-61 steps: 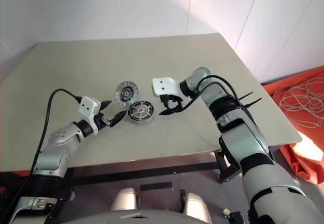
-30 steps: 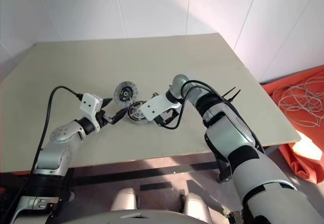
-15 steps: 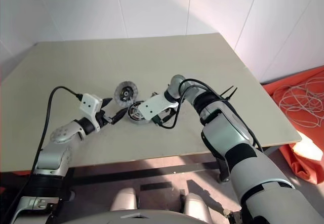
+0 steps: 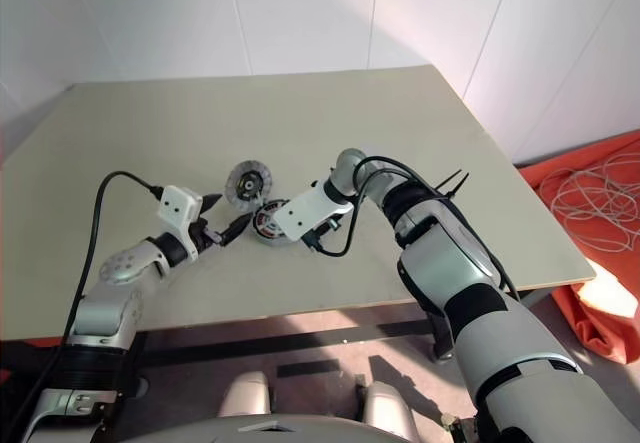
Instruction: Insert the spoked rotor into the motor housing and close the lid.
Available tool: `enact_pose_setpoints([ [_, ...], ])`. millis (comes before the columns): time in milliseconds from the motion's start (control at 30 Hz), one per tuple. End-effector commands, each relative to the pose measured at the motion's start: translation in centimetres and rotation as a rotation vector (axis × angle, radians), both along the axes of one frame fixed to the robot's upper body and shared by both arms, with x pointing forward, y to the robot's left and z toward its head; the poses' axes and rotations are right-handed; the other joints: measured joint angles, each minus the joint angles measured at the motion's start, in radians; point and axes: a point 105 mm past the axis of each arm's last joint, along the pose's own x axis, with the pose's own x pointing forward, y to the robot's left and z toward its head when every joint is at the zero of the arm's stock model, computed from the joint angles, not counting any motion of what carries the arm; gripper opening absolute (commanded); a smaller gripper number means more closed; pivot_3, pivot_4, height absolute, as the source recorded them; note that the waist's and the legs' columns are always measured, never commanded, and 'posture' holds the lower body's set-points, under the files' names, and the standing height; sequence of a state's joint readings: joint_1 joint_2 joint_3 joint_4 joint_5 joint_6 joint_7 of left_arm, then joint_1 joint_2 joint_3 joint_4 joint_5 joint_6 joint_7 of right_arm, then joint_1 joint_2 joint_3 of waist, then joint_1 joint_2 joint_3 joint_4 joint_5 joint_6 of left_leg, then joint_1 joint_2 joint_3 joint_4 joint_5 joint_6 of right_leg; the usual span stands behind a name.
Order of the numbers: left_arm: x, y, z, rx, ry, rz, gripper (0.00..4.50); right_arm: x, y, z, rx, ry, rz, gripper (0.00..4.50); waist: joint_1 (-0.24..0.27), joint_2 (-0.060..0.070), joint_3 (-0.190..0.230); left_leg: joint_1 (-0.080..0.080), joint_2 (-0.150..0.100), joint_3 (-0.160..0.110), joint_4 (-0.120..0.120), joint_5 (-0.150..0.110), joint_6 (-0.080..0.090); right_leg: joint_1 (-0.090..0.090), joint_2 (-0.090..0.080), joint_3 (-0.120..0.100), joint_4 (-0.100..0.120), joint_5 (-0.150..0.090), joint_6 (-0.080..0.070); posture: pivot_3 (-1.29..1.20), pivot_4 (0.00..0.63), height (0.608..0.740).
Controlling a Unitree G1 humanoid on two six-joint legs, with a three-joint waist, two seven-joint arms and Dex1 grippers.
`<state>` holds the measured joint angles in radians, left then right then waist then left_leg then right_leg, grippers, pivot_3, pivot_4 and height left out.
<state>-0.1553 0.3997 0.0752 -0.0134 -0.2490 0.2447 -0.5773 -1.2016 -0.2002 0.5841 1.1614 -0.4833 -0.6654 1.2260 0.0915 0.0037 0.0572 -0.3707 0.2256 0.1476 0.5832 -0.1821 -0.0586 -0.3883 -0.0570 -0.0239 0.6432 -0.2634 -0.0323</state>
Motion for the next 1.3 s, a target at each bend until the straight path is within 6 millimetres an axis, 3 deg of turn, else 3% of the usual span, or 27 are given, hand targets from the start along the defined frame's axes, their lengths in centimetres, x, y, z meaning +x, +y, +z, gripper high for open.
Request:
enact_pose_setpoints([
  [33, 0.2, 0.3, 0.5, 0.005, -0.037, 0.001, 4.50, 0.4, 0.7, 1.0, 0.022, -0.041, 0.001, 2.16, 0.000, 0.000, 0.000, 0.000, 0.000, 0.000, 0.000, 0.000, 0.000, 0.000, 0.000, 0.000, 0.000, 0.000, 0.000, 0.00, 0.000, 0.740],
  [433, 0.0, 0.8, 0.2, 0.010, -0.043, 0.009, 4.50, 0.8, 1.3, 0.3, 0.028, -0.048, -0.047, 2.16, -0.017, 0.000, 0.000, 0.002, 0.000, 0.000, 0.000, 0.001, -0.001, 0.000, 0.000, 0.000, 0.002, 0.001, -0.001, 0.00, 0.000, 0.740],
  [533, 0.0, 0.7, 0.4, 0.010, -0.045, 0.011, 4.50, 0.8, 1.4, 0.4, 0.037, -0.050, -0.044, 1.59, -0.021, 0.000, 0.000, 0.002, 0.000, 0.000, 0.000, 0.001, -0.001, 0.000, 0.000, 0.000, 0.003, 0.001, -0.001, 0.00, 0.000, 0.740],
  [667, 0.2, 0.6, 0.7, 0.008, -0.048, 0.008, 4.50, 1.0, 1.5, 0.7, 0.048, -0.059, -0.047, 0.32, -0.022, 0.000, 0.000, 0.002, 0.000, 0.000, 0.000, 0.001, 0.000, 0.000, 0.000, 0.000, 0.002, 0.001, -0.001, 0.00, 0.000, 0.740],
  [733, 0.1, 0.3, 0.8, 0.007, -0.050, 0.004, 4.50, 1.0, 1.5, 0.8, 0.056, -0.063, -0.050, 0.03, -0.019, 0.001, 0.000, 0.001, 0.000, 0.000, 0.000, 0.001, 0.000, -0.001, 0.000, 0.000, 0.003, 0.001, -0.001, 0.00, 0.000, 0.740],
  [1300, 0.1, -0.2, 1.3, 0.005, -0.055, 0.001, 4.50, 1.2, 0.9, 1.6, 0.065, -0.078, -0.031, 0.01, -0.019, 0.001, 0.001, -0.001, 0.000, 0.000, 0.001, 0.001, 0.000, -0.001, 0.000, 0.000, 0.002, 0.001, -0.001, 0.00, 0.000, 0.740],
])
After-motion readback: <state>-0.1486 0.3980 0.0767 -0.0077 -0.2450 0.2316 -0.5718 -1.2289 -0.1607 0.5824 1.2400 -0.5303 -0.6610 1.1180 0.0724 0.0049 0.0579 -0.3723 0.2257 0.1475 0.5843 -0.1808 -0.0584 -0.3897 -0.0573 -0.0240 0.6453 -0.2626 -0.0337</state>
